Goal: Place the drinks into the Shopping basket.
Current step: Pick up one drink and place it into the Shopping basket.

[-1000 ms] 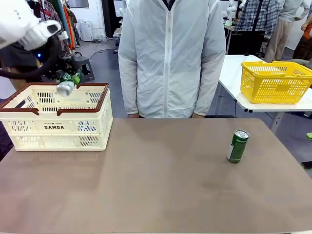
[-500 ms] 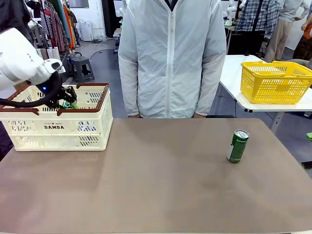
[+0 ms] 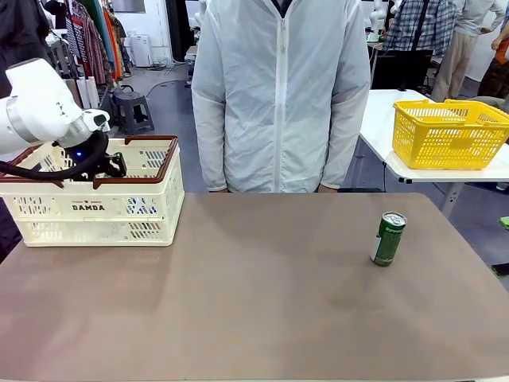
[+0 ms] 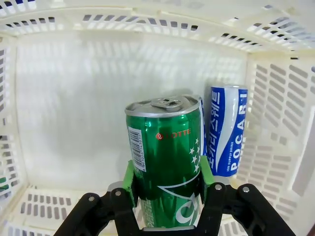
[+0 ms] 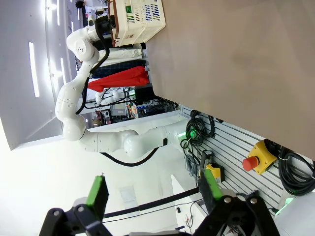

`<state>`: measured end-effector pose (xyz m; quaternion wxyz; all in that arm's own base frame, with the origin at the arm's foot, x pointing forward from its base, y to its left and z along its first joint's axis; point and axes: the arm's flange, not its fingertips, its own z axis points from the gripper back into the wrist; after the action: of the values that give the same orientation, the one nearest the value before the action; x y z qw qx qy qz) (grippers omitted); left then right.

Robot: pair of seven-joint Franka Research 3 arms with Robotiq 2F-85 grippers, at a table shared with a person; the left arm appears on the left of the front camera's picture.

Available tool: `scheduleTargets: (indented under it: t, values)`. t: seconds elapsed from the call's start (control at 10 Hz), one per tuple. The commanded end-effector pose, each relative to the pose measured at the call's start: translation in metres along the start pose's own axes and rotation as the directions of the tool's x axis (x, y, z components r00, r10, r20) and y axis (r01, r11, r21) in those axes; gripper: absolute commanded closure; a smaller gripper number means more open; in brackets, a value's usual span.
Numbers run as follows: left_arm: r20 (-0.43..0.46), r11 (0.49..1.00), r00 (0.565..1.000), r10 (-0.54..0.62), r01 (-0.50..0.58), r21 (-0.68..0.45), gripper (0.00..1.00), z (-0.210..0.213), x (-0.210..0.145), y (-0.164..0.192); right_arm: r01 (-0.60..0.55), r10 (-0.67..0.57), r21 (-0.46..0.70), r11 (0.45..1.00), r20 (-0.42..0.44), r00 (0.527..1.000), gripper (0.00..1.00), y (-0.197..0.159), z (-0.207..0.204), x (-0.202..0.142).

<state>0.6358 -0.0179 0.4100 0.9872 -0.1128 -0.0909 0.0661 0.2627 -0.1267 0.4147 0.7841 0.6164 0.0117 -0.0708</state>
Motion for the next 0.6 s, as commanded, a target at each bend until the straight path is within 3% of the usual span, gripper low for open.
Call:
scheduleTargets:
  t: [0.0, 0.5]
  values:
    - [-0.003, 1.0, 1.0, 0.022, -0.022, 0.014, 0.0, 0.0085, 0.0057, -0.0054, 0.008, -0.008, 0.019, 1.0, 0.009, 1.0, 0.0, 0.0075, 0.0002, 0.0018]
    - [0.002, 0.999, 1.0, 0.03, -0.031, 0.041, 0.0, 0.0163, 0.0036, -0.0042, 0.008, -0.008, 0.019, 1.0, 0.009, 1.0, 0.0, 0.0075, 0.0002, 0.0018]
